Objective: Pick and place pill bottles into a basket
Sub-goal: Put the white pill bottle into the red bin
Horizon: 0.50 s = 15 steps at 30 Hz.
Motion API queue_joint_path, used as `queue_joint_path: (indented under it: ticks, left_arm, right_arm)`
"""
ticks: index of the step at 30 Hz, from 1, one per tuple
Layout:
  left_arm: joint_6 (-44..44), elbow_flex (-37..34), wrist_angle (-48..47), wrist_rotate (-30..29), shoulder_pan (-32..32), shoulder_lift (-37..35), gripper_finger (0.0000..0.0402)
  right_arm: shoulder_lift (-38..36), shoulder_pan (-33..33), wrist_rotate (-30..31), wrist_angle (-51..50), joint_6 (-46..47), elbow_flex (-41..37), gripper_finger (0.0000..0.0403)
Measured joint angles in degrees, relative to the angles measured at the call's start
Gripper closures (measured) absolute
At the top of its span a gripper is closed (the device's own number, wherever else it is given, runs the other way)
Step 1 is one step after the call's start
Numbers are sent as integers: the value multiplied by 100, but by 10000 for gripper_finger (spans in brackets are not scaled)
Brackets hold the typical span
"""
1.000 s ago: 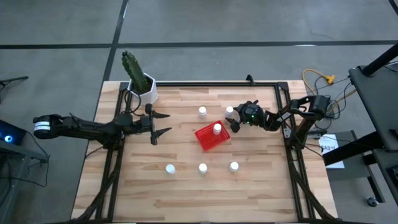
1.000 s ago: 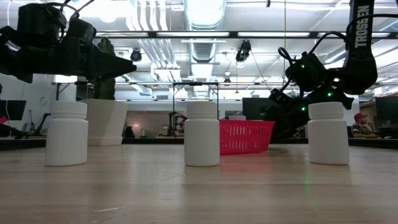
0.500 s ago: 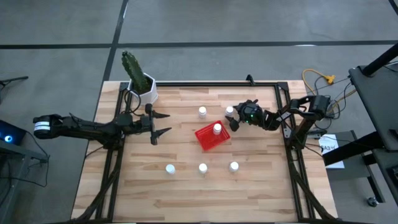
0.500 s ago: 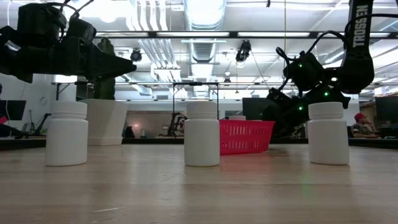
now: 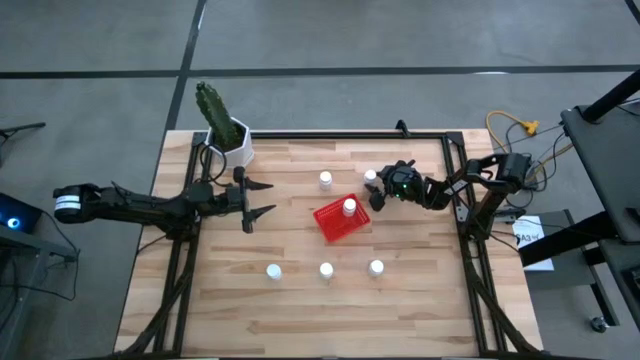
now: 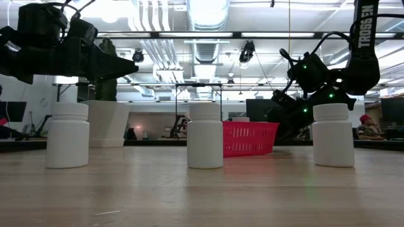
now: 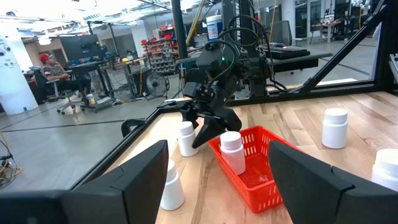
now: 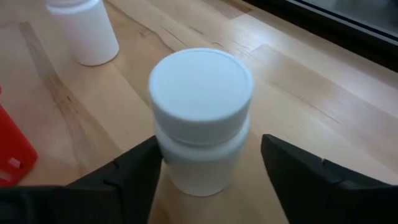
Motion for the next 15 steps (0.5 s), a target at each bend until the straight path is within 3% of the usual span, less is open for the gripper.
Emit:
queue_joint_path:
  ticks: [9,15]
  left_arm:
    - [0,0,0,-1,0,-7,143]
    - [1,0,0,0,1,-11,143]
  right_arm:
    - [2,-4,-2,-18,-124,0,255]
    - [2,-2,-5,-20,-195,0,268]
